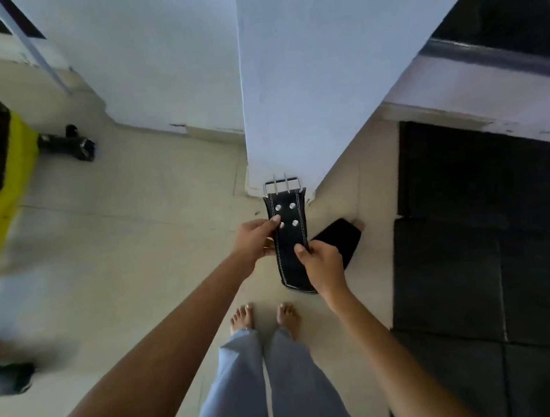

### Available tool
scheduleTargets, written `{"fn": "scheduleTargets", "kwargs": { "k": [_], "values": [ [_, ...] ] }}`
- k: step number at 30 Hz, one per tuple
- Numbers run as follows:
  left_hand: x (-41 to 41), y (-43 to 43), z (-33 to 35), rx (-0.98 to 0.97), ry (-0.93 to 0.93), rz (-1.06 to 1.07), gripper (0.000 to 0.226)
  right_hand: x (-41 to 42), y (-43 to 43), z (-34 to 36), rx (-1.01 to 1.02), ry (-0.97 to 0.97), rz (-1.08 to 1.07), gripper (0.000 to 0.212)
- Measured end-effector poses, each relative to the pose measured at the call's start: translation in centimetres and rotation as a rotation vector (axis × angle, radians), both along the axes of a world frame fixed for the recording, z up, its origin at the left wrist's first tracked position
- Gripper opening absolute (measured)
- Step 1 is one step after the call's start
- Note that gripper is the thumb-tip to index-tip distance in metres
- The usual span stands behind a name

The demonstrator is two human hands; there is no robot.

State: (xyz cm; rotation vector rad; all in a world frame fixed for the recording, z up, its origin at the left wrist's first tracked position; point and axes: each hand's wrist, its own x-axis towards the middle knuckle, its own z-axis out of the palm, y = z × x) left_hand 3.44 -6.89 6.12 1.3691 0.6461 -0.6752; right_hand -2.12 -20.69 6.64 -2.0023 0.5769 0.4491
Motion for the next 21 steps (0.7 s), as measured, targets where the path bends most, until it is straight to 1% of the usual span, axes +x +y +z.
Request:
{"fn": "scheduleTargets", "kwargs": {
  "k": [1, 5, 8, 11, 14, 16, 19, 21],
  "values": [
    [-0.2, -0.5, 2.8, -0.013, -0.035, -0.013, 0.024, -0.1, -0.5, 3.0, -0.012, -0.032, -0.013, 0.037],
    [-0.9, -2.3, 12.3, -0.090, -0.178, -0.030, 0.023, -0.6, -2.3, 13.8, -0.020, -0.176, -0.054, 0.034],
    [-1.0, -3.5, 18.6, -0.141, -0.324, -0.047, 0.023, -0.9, -3.5, 20.6, -0.011, -0.287, -0.097, 0.038],
    [-0.8, -4.4, 24.3, -0.192, -0.472, -0.075, 0.023, -0.6, -4.5, 26.5, -0.003, -0.403, -0.130, 0.034],
    [-0.6, -4.9, 29.3, -0.211, -0.615, -0.086, 0.025, 0.6, -5.2, 31.1, 0.105, -0.486, -0.165, 0.028],
    [-0.3, -4.9, 31.9, -0.178, -0.733, -0.130, 0.027, 1.8, -5.2, 33.4, 0.170, -0.531, -0.163, 0.027],
    [0.1, -5.0, 34.5, -0.115, -0.899, -0.222, 0.026, 3.5, -4.9, 35.9, 0.169, -0.621, -0.121, 0.028],
    [0.3, -5.0, 35.5, -0.101, -0.951, -0.218, 0.028, 4.2, -4.7, 37.1, 0.226, -0.663, -0.124, 0.028]
  ]
}}
